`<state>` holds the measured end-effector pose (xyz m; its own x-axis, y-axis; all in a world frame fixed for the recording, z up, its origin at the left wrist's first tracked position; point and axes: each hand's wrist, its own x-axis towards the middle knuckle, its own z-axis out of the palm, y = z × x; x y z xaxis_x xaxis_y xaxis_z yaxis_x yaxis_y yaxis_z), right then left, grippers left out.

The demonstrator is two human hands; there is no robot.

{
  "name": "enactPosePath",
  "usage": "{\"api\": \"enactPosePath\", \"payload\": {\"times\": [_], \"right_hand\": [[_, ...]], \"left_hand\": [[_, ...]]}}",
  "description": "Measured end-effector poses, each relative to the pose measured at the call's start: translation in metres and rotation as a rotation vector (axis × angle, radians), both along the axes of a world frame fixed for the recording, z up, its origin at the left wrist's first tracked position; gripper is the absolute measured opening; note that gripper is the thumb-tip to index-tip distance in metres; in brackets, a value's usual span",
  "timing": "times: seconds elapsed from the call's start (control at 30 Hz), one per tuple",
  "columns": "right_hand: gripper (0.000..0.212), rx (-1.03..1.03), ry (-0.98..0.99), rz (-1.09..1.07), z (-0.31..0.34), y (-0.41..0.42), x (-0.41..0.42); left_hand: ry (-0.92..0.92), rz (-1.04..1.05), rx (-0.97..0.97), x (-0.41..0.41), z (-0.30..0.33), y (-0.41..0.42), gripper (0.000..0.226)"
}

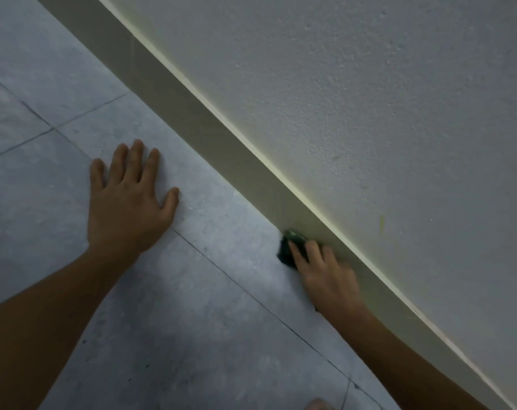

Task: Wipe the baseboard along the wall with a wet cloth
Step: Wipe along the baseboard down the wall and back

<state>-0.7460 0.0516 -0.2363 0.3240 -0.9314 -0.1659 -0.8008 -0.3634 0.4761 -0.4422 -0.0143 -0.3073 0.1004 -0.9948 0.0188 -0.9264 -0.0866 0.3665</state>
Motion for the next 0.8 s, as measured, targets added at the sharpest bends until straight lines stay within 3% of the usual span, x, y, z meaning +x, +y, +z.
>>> {"api": "enactPosePath", "payload": {"times": [0.13,0.23,0.37,0.47,0.53,0.6,0.8], "right_hand": [[0.076,0.027,-0.072,-0.287,-0.004,0.035,-0.002],[0.061,0.046,-0.345,-0.427,-0.016,0.007,0.047],[0.053,-0.041,-0.412,-0.161,-0.03,-0.064,0.14],[0.048,-0.083,-0.353,-0.125,-0.036,-0.087,0.165],[0.051,-0.111,-0.363,-0.166,-0.029,-0.076,0.148],[0.052,0.01,-0.355,-0.222,-0.032,-0.047,0.111],[0.056,0.054,-0.347,-0.709,-0.023,0.043,0.023]], "left_hand": [[0.001,0.0,0.003,0.0,0.0,0.002,0.076],[-0.001,0.004,0.004,0.0,0.0,0.001,0.076],[-0.021,0.004,0.018,-0.001,0.0,0.001,0.075],[-0.04,0.002,0.028,-0.001,0.0,0.002,0.073],[-0.034,-0.007,0.035,-0.001,0.001,0.001,0.073],[-0.021,-0.008,0.032,0.0,0.002,0.001,0.073],[-0.024,-0.017,0.039,-0.001,0.003,0.002,0.073]]}}
